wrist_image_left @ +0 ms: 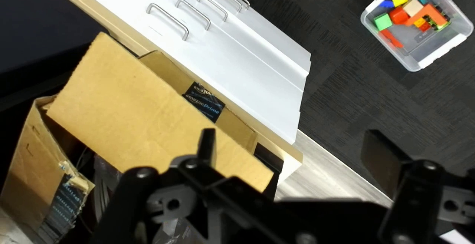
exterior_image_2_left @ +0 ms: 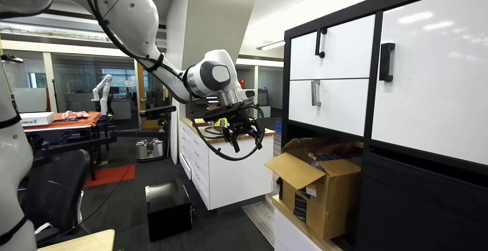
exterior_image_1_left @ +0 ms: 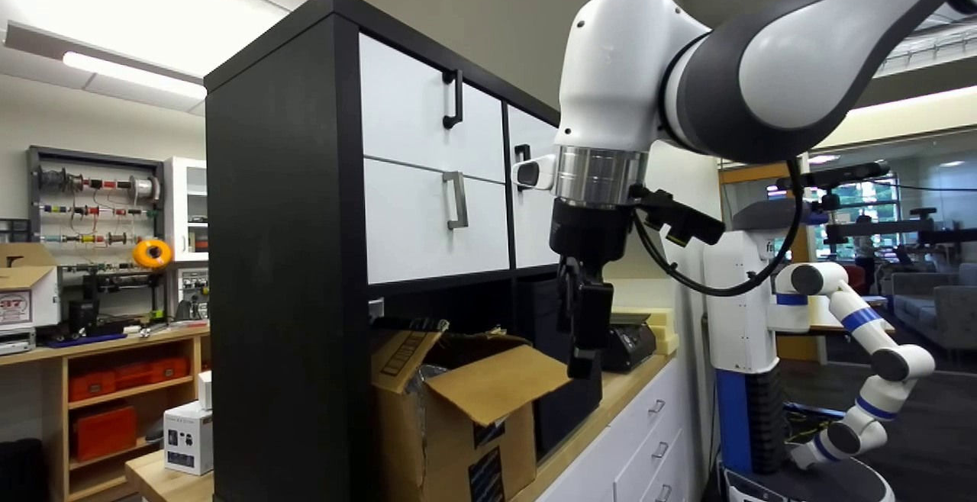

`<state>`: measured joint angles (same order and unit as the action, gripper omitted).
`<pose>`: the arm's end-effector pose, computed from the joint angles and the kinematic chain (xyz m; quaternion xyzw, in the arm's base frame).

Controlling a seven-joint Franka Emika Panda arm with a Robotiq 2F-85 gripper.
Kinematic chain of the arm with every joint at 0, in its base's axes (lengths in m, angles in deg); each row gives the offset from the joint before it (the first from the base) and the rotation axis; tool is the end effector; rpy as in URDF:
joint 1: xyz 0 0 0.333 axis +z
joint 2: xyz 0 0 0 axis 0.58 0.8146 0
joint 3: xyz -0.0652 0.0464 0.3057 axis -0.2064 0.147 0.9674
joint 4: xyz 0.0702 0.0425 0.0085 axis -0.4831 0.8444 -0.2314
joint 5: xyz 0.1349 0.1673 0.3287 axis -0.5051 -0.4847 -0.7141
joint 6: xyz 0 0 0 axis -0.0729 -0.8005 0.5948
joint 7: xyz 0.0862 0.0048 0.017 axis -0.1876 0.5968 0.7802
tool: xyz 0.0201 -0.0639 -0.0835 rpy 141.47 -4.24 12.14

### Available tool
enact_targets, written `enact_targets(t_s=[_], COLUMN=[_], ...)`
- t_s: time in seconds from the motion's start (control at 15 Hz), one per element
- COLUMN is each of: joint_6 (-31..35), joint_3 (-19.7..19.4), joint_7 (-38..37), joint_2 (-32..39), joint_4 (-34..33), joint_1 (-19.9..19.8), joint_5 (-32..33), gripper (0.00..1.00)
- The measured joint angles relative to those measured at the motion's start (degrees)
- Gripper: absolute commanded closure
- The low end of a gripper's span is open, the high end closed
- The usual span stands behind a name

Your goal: Pull the cardboard box forward

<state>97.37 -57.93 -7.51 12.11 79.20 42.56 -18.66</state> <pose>0.5207 0.1394 0.4123 0.9451 0.2765 0.1247 0.1217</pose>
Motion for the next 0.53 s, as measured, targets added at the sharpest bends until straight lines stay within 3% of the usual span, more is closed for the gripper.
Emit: enact_targets(t_s=[0.53], joint_6=[6.6], joint_3=[-1.6], joint_7=[-0.8], joint_2=[6.2], joint_4=[-5.5], joint_1=[-0.6], joint_5=[6.7], gripper=[0.0])
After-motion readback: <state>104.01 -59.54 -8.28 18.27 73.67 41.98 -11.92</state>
